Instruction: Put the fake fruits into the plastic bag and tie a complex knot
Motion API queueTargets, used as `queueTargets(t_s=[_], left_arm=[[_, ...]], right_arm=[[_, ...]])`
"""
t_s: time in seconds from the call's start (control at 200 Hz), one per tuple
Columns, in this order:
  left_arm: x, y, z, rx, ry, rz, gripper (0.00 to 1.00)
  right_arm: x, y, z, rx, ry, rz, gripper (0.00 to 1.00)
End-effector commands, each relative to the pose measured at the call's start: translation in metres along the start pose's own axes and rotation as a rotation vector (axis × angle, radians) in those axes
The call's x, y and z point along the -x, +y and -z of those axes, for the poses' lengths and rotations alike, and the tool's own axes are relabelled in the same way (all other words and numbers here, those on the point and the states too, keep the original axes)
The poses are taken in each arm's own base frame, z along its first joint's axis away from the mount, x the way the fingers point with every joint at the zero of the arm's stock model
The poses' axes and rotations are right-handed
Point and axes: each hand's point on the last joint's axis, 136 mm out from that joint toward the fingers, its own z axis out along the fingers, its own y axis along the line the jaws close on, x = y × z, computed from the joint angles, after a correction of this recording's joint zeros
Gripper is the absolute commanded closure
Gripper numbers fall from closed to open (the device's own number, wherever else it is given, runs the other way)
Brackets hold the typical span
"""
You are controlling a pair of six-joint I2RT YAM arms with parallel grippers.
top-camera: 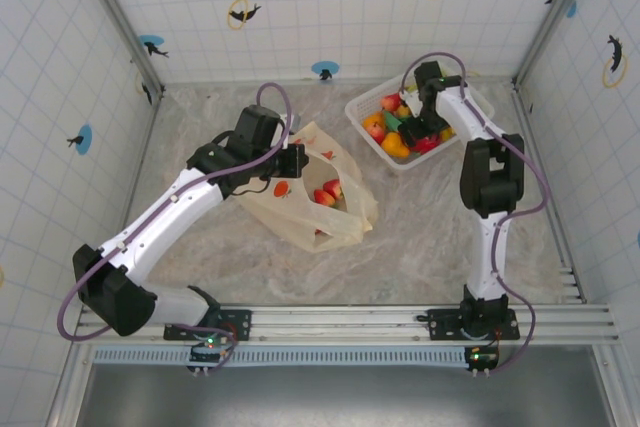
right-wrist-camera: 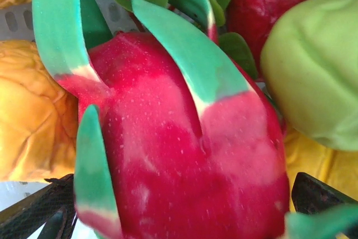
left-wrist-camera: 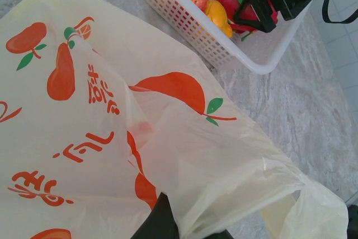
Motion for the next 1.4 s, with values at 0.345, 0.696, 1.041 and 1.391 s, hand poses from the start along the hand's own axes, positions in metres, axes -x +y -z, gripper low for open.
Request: queueTargets(t_s=[0.345,0.696,1.041,1.391], left_arm=[[0.0,0.006,-0.002,0.029,0.017,-0.015,1.0],[-0.001,0.006,0.0,0.026,0.013,-0.015,1.0],[0.0,0.005,0.006,0.027,0.004,-0.012,1.0],[0.003,0.004,0.008,0.027,-0.004,-0.013,1.0]], right_arm=[[0.001,0.021,-0.026,0.144,0.049,0.028,0.0],[-0.02,0.019,-0.039,0.043,0.194,0.12,0.0],[-0.031,0.044,-0.062,0.187,0.276,0.091,0.0],[0.021,0.019,0.024,0.187,-0.024,-0.051,0.22]])
